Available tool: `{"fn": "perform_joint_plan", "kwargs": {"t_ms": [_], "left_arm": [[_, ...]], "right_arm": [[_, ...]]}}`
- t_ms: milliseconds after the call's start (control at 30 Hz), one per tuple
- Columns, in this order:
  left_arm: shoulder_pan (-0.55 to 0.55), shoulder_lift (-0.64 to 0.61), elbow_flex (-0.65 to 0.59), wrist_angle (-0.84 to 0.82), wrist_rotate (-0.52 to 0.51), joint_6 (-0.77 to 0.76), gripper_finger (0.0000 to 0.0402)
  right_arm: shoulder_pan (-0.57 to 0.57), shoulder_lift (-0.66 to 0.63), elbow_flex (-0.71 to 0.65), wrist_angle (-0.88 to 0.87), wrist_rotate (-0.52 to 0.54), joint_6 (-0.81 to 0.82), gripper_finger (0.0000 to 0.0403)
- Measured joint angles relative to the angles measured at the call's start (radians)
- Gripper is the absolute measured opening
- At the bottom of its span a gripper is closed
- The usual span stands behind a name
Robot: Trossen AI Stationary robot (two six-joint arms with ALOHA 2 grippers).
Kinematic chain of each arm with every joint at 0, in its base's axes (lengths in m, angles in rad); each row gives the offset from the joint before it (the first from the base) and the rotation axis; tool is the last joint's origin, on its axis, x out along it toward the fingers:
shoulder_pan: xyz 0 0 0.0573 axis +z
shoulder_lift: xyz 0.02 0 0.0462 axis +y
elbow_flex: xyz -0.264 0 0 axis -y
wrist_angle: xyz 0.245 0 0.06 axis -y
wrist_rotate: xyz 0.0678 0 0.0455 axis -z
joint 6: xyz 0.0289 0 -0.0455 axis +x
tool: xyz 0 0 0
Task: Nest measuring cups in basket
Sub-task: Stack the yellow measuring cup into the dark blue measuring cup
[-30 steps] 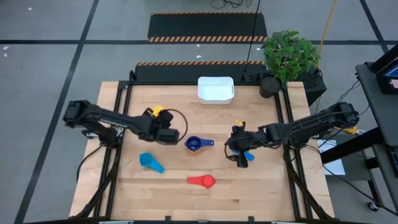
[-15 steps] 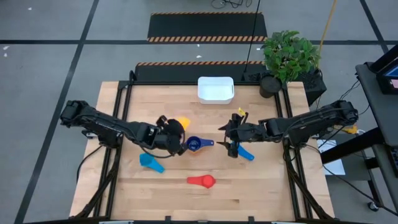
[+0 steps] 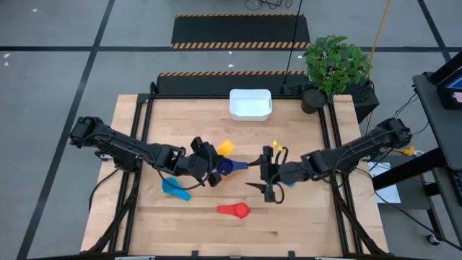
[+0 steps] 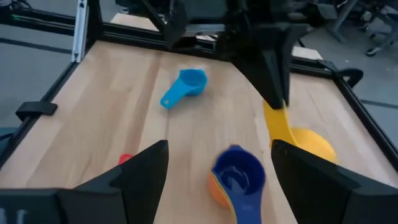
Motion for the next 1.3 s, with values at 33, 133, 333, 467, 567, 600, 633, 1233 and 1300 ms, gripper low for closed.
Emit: {"fn": "perform_joint_plan", "kwargs": {"t_ms": [33,133,333,467,567,600,633,1233,1300], "left_arm": [[-0.001,0.000,0.000,0.007,0.008,0.003,0.0006],[-0.002,0.000,0.000,0.028,0.036,0.006,0.0005],[-0.020,0.000,0.000,0.053,0.093,0.037,0.0005],[-0.051,0.000,0.000,0.045,0.113,0.066,0.0005],[-0.074,0.000,0.000,0.046,0.118,0.095,0.0005],[-0.080,0.000,0.000,0.047,0.118,0.104,0.0005],[-0.084,0.000,0.000,0.048,0.118,0.110,0.0005],[-0.095,0.000,0.000,0.126,0.149,0.156,0.0005],[-0.095,0.000,0.000,0.128,0.160,0.161,0.0005]], "right_arm": [[0.005,0.021,0.017,0.001,0.000,-0.007,0.0279],[0.013,0.096,0.070,-0.002,-0.001,-0.028,0.0279],[0.012,0.217,0.149,-0.003,0.010,-0.079,0.0279],[0.013,0.228,0.165,-0.009,0.076,-0.099,0.0279],[0.013,0.216,0.166,-0.007,0.075,-0.093,0.0279],[0.013,0.215,0.166,-0.008,0.074,-0.088,0.0279],[0.013,0.215,0.166,-0.008,0.073,-0.083,0.0279],[-0.011,0.246,0.164,0.024,0.048,-0.023,0.0279],[-0.017,0.251,0.165,0.016,0.047,-0.023,0.0279]]}}
